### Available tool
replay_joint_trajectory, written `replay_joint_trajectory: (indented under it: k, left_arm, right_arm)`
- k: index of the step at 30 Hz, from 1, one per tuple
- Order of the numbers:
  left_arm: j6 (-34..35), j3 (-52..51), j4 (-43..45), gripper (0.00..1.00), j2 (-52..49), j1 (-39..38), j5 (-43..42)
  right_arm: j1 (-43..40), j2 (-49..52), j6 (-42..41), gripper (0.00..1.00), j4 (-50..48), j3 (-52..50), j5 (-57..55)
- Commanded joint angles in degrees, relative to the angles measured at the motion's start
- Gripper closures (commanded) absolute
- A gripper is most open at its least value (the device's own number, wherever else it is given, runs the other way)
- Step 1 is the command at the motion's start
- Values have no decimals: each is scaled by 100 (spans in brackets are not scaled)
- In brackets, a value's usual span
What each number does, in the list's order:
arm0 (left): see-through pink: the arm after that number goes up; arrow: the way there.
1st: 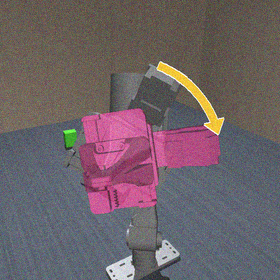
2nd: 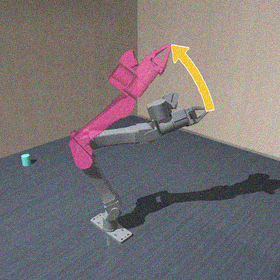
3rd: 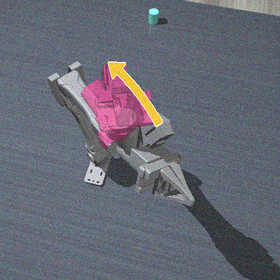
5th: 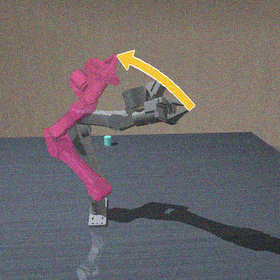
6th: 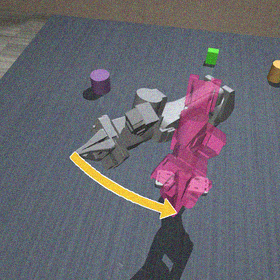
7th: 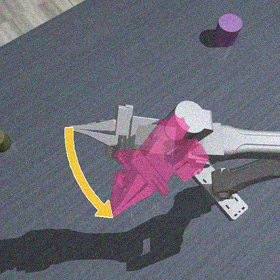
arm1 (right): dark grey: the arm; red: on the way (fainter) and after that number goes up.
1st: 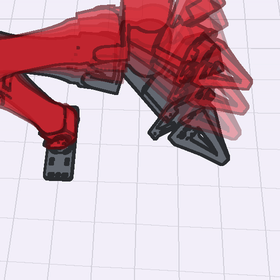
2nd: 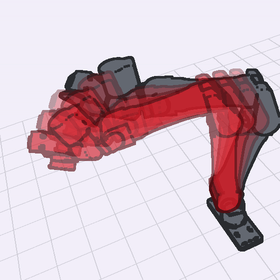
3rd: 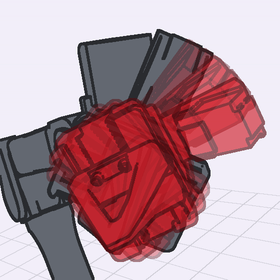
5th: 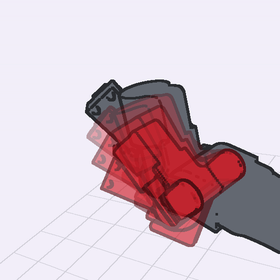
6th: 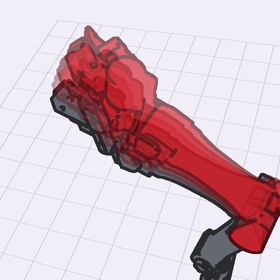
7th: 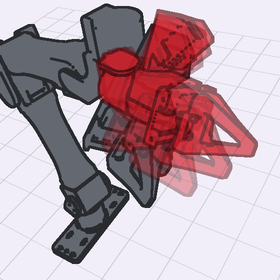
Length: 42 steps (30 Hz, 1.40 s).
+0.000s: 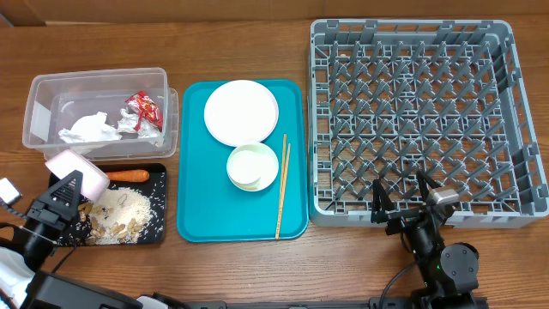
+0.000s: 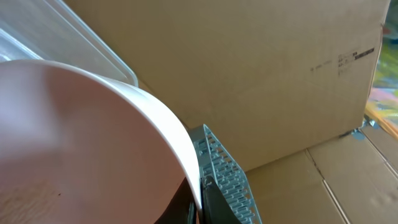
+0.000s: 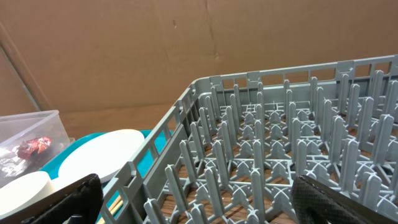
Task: Sort waste into correct bins and load items into the dishwasher
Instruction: 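Lift the emptied pink bowl and carry it right over the teal tray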
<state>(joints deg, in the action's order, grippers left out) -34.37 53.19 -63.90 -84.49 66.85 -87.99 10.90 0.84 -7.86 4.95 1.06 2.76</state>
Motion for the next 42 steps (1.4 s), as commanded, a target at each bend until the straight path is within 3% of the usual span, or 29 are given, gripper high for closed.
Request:
replay_joint_trajectory:
  k: [1,6,14,33,42]
  left_arm:
    - [-175,-61,-94,96,125,22,-267]
    - [74,-61,-190,96,127,20,-267]
    - [-492,-61,-350,96,129,-46,-260]
    - [-260,-52,-68,96,127,-525,155]
    - [1526,492,560,96,127,-1471,1248]
  right_arm:
    - [-15,-66,15,0,-35,-59,35]
    - [-15,-66,15,0,-35,-59,35]
    - [-15,-66,15,0,-35,-59,35]
    - [-15,-66,15,0,-35,-59,35]
    - [-15,-66,15,0,-35,-59,35]
